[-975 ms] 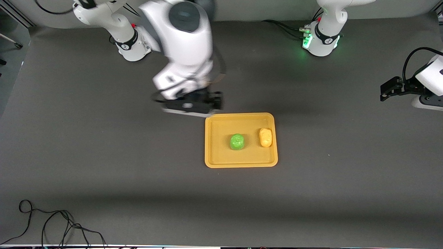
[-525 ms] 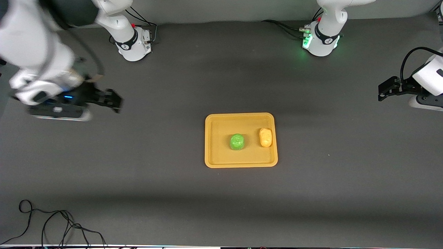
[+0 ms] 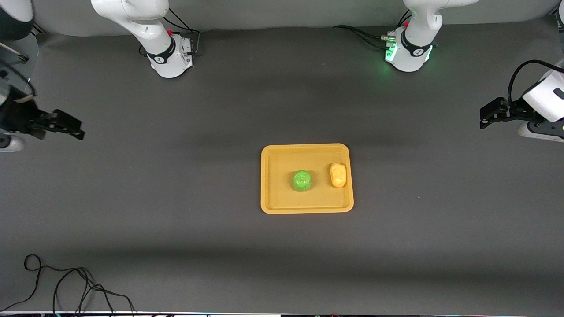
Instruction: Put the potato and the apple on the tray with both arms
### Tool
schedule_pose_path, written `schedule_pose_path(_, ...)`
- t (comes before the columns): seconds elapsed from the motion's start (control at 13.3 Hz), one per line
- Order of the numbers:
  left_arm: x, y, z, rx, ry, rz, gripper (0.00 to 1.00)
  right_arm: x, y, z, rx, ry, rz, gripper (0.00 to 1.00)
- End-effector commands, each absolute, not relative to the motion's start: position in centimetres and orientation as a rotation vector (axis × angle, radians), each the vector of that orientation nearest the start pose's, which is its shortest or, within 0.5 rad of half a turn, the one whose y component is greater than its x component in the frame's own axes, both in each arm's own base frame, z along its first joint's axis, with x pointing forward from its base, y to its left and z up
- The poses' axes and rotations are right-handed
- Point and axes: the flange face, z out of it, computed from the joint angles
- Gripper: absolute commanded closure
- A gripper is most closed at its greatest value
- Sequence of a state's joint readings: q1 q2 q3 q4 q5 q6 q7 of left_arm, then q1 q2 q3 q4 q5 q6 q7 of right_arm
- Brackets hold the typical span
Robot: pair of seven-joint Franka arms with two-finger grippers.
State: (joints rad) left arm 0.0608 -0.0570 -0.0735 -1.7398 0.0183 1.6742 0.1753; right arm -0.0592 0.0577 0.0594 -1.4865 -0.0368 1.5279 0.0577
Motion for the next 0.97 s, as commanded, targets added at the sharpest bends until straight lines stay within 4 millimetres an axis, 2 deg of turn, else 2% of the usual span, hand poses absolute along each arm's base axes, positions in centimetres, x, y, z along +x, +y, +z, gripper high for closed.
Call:
schedule_pose_path(0.0, 54.20, -1.16, 59.04, -3.108, 0.277, 0.024, 0.00, 56.13, -2.45, 62.91, -3.158, 0.076, 0.015, 0.00)
schedule_pose_path(0.9, 54.88, -1.07, 59.16, -3.108, 0.270, -0.005, 0.00, 56.08, -1.68, 62.79, -3.104, 0.067, 0.047, 0.00)
